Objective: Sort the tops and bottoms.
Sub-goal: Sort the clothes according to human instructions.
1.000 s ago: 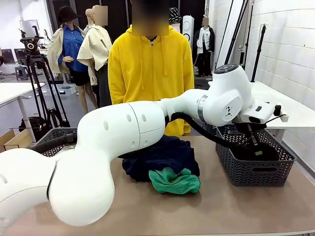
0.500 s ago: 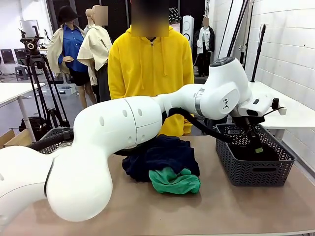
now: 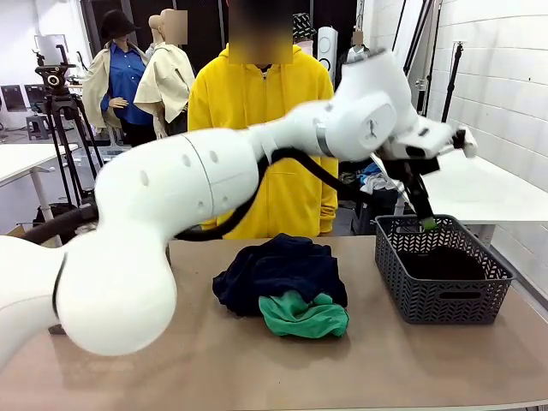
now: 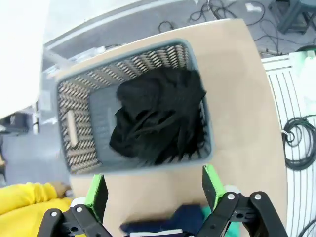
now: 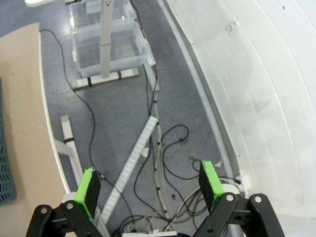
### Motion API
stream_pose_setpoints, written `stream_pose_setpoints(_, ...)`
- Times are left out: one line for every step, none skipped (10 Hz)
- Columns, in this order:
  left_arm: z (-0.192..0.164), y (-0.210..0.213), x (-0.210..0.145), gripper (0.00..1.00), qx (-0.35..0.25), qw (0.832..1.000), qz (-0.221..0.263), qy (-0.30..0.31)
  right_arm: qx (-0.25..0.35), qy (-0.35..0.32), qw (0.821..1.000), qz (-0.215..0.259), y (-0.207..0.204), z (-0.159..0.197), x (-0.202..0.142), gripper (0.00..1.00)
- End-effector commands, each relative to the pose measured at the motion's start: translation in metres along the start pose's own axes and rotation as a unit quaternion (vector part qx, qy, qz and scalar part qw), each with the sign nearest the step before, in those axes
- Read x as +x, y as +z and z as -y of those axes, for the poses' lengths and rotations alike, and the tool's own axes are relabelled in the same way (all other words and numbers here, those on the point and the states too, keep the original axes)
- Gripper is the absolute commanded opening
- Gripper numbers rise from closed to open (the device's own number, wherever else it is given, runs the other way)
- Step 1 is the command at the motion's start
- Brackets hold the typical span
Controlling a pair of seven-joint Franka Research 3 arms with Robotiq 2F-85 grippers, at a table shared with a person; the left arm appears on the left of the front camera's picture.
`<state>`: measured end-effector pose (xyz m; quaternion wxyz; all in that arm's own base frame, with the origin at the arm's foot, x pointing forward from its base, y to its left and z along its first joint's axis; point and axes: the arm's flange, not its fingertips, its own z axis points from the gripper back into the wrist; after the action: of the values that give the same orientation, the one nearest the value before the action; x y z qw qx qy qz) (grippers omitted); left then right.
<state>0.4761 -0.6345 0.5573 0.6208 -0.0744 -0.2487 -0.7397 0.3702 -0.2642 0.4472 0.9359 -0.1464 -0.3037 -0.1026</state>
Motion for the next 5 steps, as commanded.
stream_pose_setpoints(-0.016, 0.047, -0.025, 1.0, 0.03, 0.997, -0.067, 0.009, 0.001, 0.005, 1.0, -0.002, 0.0, 0.001, 0.0, 1.0)
stream_pose_setpoints(-0.01, 0.069, -0.054, 1.0, 0.043, 0.995, -0.076, 0.04, 0.001, 0.005, 1.0, -0.002, 0.0, 0.001, 0.0, 1.0)
stream_pose_setpoints(-0.005, 0.09, -0.083, 1.0, 0.057, 0.992, -0.089, 0.07, 0.001, 0.005, 1.0, -0.002, 0.0, 0.001, 0.0, 1.0)
stream_pose_setpoints(0.002, 0.109, -0.111, 1.0, 0.074, 0.987, -0.099, 0.107, 0.001, 0.005, 1.0, -0.002, 0.0, 0.001, 0.0, 1.0)
stream_pose_setpoints(0.011, 0.127, -0.142, 1.0, 0.092, 0.978, -0.108, 0.152, 0.001, 0.005, 1.0, -0.002, 0.0, 0.001, 0.0, 1.0)
